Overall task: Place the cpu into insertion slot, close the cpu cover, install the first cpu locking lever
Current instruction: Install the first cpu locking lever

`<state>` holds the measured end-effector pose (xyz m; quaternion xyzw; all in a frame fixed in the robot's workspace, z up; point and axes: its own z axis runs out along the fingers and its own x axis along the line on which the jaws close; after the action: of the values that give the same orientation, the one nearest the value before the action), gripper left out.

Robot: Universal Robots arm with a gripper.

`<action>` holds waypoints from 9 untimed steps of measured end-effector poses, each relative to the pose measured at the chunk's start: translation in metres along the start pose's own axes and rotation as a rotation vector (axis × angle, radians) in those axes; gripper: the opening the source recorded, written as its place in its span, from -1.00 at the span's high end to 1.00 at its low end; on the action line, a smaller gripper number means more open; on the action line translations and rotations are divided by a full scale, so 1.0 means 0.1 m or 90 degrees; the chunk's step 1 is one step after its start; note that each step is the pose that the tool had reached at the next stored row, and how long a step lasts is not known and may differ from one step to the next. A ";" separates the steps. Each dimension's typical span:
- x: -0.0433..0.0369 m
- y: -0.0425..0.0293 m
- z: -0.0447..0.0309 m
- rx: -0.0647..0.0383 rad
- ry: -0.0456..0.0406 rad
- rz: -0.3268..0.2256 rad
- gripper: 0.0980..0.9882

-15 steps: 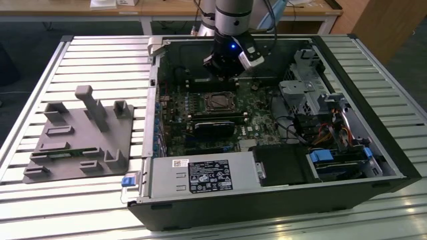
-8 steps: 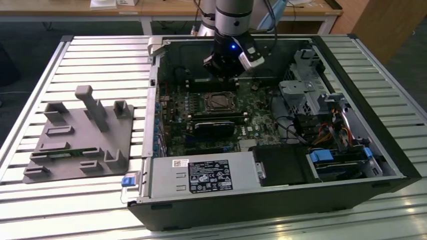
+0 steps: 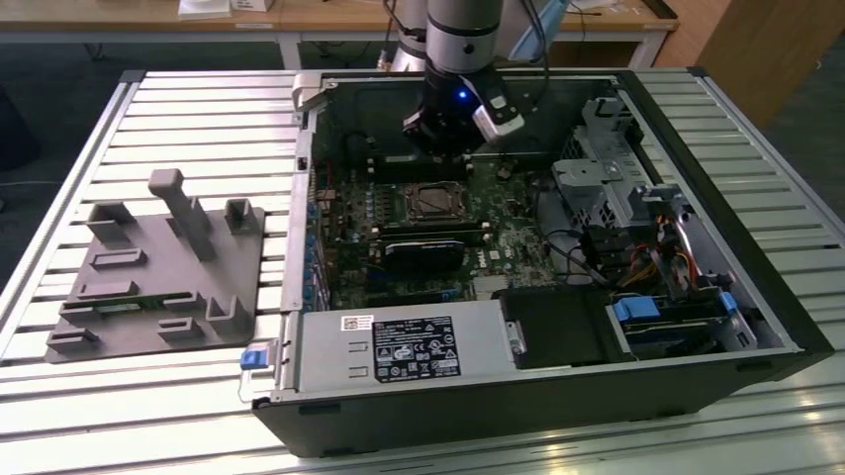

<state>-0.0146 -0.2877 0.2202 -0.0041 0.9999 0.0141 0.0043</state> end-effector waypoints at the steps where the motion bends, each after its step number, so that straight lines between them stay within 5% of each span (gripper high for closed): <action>1: 0.000 -0.006 0.000 0.000 0.0000 0.000 0.98; 9: -0.001 -0.023 -0.065 0.001 0.0001 0.000 0.98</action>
<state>-0.0146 -0.2901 0.2266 -0.0041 0.9999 0.0136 0.0043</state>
